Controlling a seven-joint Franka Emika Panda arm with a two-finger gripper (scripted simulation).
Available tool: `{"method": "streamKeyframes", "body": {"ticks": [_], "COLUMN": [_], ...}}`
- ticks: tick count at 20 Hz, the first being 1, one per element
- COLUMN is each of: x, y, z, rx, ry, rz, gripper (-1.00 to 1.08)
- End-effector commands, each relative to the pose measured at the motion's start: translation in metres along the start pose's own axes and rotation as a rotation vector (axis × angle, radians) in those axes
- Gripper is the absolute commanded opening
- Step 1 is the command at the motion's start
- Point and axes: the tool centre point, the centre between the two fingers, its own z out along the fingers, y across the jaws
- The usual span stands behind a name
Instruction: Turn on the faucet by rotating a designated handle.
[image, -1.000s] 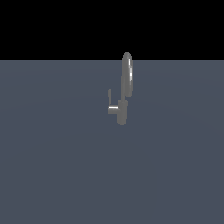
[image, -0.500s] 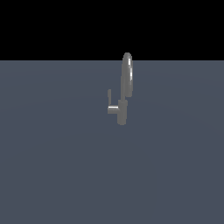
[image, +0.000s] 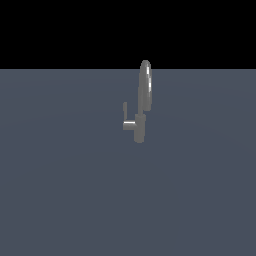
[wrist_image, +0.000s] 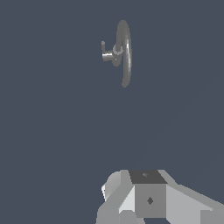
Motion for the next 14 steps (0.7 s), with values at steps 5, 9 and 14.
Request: {"method": "streamKeyframes", "body": {"ticks": [5, 9, 14], "x": [0.001, 0.002, 0.005], "y": [-0.012, -0.026, -0.049], "z": [-0.037, -0.063, -0.092], "rx": [-0.013, -0.028, -0.051], "ry": [0.117, 0.208, 0.319], "rz": [0.124, 0.221, 0.339], "gripper": [-1.0, -1.0, -1.0]}}
